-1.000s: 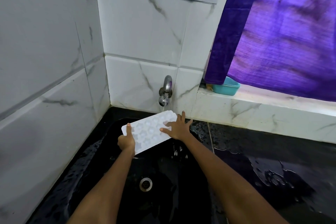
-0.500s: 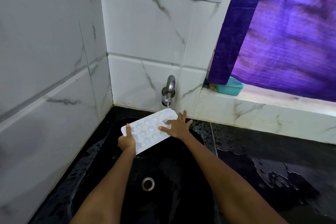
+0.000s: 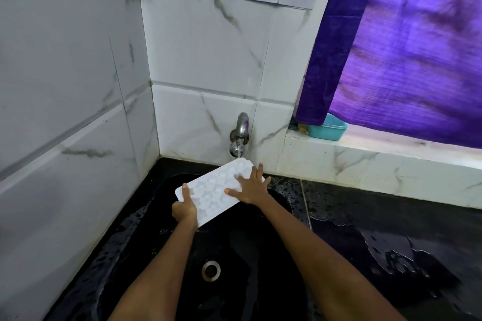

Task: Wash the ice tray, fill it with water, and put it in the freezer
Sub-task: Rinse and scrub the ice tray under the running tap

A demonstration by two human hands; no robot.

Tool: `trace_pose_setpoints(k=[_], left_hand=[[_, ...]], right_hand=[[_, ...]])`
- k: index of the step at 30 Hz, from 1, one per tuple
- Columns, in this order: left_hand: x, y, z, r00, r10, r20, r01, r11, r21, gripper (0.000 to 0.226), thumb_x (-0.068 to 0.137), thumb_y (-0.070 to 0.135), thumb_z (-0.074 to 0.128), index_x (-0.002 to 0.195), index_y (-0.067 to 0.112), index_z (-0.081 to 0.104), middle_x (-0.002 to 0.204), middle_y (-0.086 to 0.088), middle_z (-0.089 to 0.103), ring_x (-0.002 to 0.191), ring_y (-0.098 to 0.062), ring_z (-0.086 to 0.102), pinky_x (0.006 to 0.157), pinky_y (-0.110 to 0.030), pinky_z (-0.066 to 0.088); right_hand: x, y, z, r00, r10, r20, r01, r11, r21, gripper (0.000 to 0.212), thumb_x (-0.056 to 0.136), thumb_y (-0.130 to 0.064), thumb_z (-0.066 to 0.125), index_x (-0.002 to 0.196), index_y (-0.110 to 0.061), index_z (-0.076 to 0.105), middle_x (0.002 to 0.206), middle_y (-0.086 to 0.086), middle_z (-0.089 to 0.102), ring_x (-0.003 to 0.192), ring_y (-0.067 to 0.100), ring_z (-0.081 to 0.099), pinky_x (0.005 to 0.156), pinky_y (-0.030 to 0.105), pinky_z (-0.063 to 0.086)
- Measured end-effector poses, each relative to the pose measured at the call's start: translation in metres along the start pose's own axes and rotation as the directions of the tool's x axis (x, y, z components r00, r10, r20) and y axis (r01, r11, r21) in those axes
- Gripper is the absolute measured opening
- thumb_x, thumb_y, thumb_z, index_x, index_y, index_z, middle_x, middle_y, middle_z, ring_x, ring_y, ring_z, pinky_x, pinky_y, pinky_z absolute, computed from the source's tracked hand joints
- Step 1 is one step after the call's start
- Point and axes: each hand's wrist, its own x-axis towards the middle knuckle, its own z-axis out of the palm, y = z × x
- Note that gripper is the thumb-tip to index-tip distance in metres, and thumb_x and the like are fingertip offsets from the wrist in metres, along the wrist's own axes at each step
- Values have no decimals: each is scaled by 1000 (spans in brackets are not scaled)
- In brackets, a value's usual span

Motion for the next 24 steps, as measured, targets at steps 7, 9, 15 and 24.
trace_pose_setpoints(k=[7,9,15,24], left_hand=[[-1,3,7,1000,4,11,-5,999,44,72,88,55,53,117,-11,57,120,-27,61,108,-43,60,88,-42,49],[-4,10,16,999,15,43,-18,998,57,72,87,56,53,117,-10,58,121,-26,61,109,-41,60,89,-41,49],[2,30,29,995,85,59,-90,993,78,73,88,55,54,116,-11,58,121,-26,61,111,-41,59,92,-40,47],[2,26,26,992,106,68,-113,988,107,70,89,54,54,112,-12,59,118,-26,62,109,-41,59,89,-40,47]], right_hand=[[-11,-3,9,973,-100,-206,104,995,8,49,94,-50,43,129,-16,51,153,15,19,147,29,-2,115,53,12],[-12,-4,13,983,-48,-179,47,999,-8,53,94,-51,40,134,-17,47,155,16,13,146,33,-8,113,59,7],[-11,10,-4,972,-43,-232,64,995,81,52,91,-56,43,135,-28,48,155,18,7,144,37,-16,112,63,2],[-14,15,-6,980,-62,-190,61,998,-7,53,86,-65,43,128,-34,54,156,20,5,143,37,-22,106,70,-10]])
